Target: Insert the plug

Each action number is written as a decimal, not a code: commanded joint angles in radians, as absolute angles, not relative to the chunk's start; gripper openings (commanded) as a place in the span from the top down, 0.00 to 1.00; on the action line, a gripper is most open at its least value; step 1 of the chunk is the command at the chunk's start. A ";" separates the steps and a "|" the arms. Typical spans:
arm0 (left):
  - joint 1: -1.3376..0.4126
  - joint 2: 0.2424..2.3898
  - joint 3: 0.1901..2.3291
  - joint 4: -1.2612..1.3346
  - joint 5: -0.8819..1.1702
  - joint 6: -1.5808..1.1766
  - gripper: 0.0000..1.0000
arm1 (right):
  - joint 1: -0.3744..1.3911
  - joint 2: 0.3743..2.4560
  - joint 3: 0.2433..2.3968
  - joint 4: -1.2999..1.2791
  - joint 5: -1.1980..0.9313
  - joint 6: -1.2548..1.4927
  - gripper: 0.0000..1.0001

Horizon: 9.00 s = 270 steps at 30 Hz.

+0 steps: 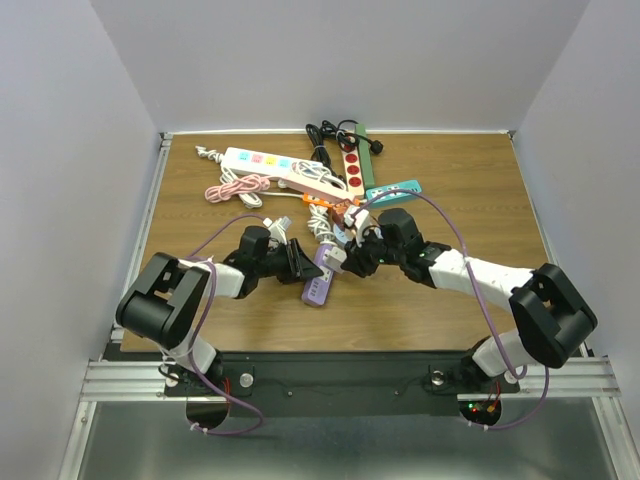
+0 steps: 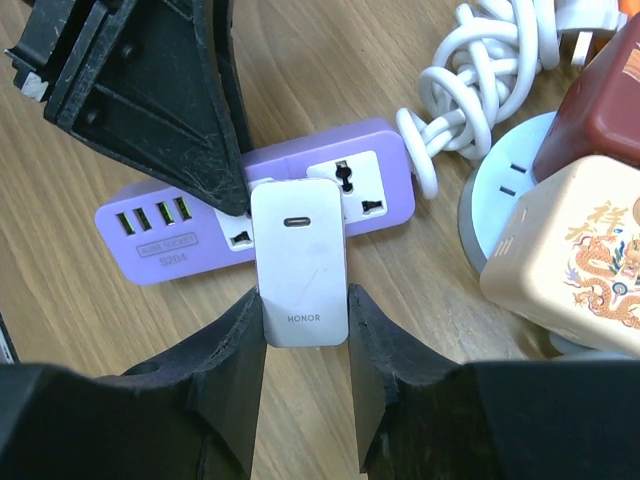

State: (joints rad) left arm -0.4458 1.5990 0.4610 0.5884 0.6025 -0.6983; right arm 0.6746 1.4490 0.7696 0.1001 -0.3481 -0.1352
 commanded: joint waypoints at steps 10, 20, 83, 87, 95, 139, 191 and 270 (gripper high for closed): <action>-0.437 1.766 0.376 0.314 0.499 -0.594 1.00 | 0.595 1.456 0.802 0.201 -0.344 -0.213 1.00; -0.436 1.735 0.370 0.316 0.508 -0.594 1.00 | 0.583 1.382 0.779 0.204 -0.417 -0.195 1.00; -0.430 1.842 0.376 0.388 0.690 -0.621 1.00 | 0.586 1.505 0.788 0.175 -0.499 -0.218 0.99; -0.430 1.850 0.391 0.348 0.681 -0.612 1.00 | 0.584 1.485 0.788 0.149 -0.463 -0.221 0.99; -0.428 1.737 0.521 0.023 0.447 -0.538 0.60 | 0.586 1.450 0.788 0.132 -0.453 -0.225 0.99; -0.437 1.704 0.647 -0.184 0.301 -0.515 0.48 | 0.587 1.523 0.831 0.141 -0.565 -0.258 0.99; -0.449 1.744 0.821 -0.176 0.330 -0.334 0.43 | 0.727 1.683 1.138 -0.422 -0.239 -0.333 0.98; -0.653 1.592 0.931 -0.129 0.200 -0.345 0.12 | 0.686 1.617 1.339 -0.574 -0.017 -0.365 1.00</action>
State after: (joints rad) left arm -0.6075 1.6356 0.9520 -0.1444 0.2924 -0.2871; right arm 0.7082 1.6955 1.3212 -0.6052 -0.0509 -0.3943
